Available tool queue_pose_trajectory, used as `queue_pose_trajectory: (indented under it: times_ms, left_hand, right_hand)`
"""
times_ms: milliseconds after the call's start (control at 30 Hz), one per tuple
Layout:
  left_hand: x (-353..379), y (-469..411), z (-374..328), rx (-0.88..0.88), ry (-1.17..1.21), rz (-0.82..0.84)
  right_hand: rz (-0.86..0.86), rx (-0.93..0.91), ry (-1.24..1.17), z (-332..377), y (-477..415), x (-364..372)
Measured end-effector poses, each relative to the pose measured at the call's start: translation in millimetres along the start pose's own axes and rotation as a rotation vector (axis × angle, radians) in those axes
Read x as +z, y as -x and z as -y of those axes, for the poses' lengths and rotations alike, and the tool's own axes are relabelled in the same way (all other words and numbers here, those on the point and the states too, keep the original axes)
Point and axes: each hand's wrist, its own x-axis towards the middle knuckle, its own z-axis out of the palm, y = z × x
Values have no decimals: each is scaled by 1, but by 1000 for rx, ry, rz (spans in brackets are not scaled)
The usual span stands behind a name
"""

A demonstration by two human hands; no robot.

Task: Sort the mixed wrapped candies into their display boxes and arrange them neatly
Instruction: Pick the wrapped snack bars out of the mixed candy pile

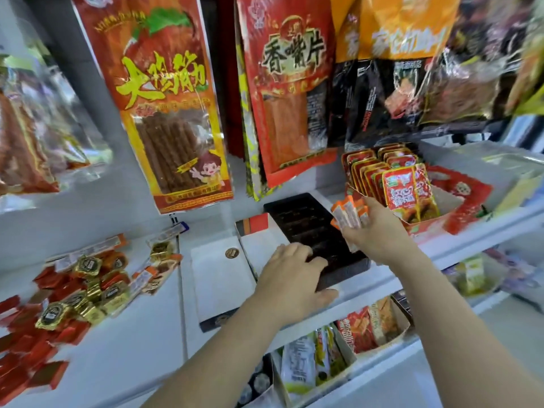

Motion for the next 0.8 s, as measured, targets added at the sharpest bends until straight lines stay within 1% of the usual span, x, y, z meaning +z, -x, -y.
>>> queue_pose_trajectory:
  times_ms: [100, 200, 267, 367, 467, 567, 600, 667, 733, 800]
  left_hand:
    - [-2, -3, 1, 12, -94, -18]
    - [-7, 3, 7, 0, -104, 17]
    - [-8, 8, 9, -8, -91, 23]
    - [-10, 11, 13, -46, 23, -31]
    - [-12, 13, 21, -107, 164, -119]
    - [-12, 11, 30, -168, 206, -198]
    - [-11, 9, 32, -185, 196, -213]
    - [-8, 4, 35, -203, 180, -231]
    - [-6, -1, 37, -222, 179, -216]
    - [-6, -7, 40, -252, 183, -189]
  right_hand:
    - [73, -167, 133, -4, -7, 6]
    - [149, -306, 315, -2, -16, 20]
    - [170, -362, 417, 2, -24, 27]
    - [236, -395, 537, 8, -35, 39]
    - [374, -416, 560, 9, -45, 48]
    - [520, -368, 646, 10, -54, 48]
    - [524, -360, 706, 9, -56, 49]
    - [455, -400, 779, 5, -53, 52]
    - [389, -461, 774, -2, -47, 53]
    - [370, -509, 775, -9, -43, 51]
